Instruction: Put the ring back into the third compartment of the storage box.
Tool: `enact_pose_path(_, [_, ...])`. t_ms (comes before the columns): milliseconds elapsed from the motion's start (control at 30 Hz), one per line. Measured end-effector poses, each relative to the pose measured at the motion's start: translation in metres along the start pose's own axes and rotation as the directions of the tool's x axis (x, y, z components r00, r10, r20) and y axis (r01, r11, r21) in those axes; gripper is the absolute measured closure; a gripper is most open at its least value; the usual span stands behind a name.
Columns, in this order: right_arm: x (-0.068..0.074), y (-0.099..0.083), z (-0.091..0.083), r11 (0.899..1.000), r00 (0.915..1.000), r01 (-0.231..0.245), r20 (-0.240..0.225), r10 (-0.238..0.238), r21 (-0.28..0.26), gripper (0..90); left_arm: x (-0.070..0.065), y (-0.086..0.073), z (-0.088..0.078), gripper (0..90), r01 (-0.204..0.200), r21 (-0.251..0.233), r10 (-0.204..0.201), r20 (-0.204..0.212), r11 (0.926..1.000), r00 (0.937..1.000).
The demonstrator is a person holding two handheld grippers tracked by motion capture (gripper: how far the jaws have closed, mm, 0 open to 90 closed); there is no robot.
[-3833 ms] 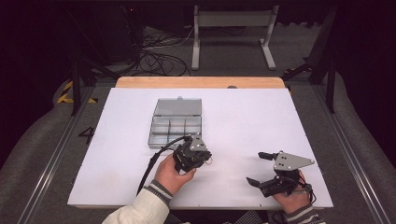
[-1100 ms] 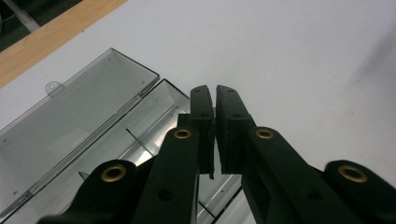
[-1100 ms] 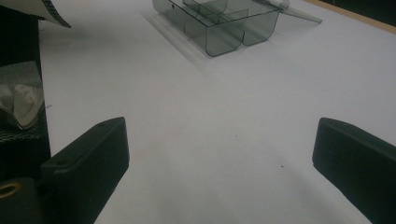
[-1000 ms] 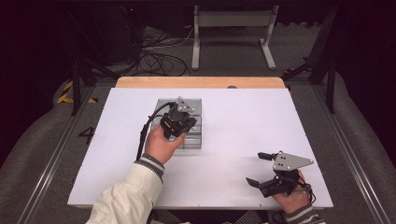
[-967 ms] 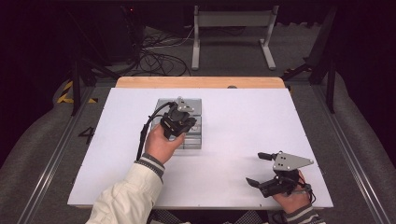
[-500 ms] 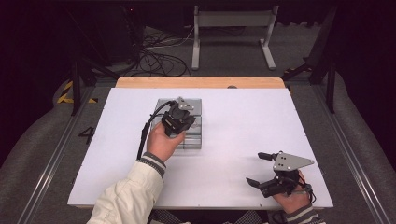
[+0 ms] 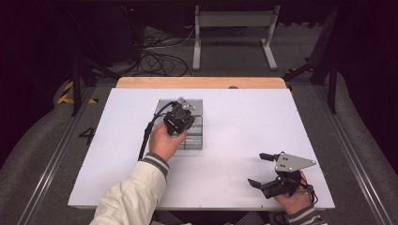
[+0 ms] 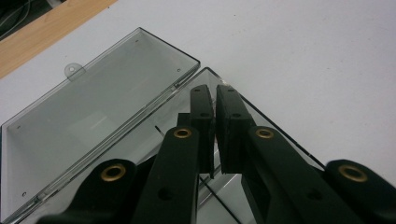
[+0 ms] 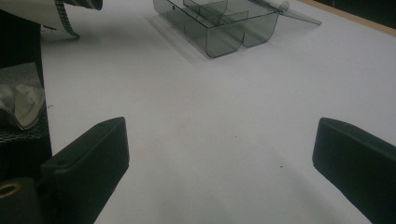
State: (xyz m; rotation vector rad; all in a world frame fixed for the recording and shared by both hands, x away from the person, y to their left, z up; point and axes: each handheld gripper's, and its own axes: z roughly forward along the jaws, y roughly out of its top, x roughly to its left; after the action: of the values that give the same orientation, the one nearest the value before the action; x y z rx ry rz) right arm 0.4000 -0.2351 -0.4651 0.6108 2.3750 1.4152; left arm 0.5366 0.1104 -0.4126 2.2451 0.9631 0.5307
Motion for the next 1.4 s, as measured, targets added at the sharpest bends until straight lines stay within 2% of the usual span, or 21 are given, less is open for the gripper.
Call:
enact_pose_path(500, [0.0, 0.0, 0.0, 1.0, 1.0, 0.0, -0.003, 0.0, 0.0, 4.4, 0.005, -0.003, 0.016, 86.5, 0.018, 0.055, -0.018, -0.007, 0.9983, 0.9998])
enact_pose_path(900, [0.0, 0.0, 0.001, 1.0, 1.0, 0.0, -0.004, 0.0, 0.002, 4.4, 0.008, -0.004, 0.025, 86.4, 0.011, 0.093, -0.01, -0.014, 0.9956, 0.9998])
enact_pose_path(1300, [0.0, 0.0, 0.001, 1.0, 1.0, -0.001, -0.006, 0.001, 0.003, 4.4, 0.007, -0.005, 0.034, 86.3, 0.025, 0.125, -0.027, 0.011, 0.9919, 0.9996])
enact_pose_path(1367, [0.0, 0.0, 0.001, 1.0, 1.0, -0.002, -0.01, 0.002, 0.003, 4.4, 0.007, -0.005, 0.034, 85.7, 0.022, 0.116, -0.026, 0.034, 0.9931, 0.9991])
enact_pose_path(1400, [0.0, -0.001, 0.001, 1.0, 0.9999, -0.002, -0.011, 0.002, 0.003, 4.4, 0.007, -0.005, 0.033, 81.9, 0.021, 0.11, -0.026, 0.041, 0.9937, 0.9988])
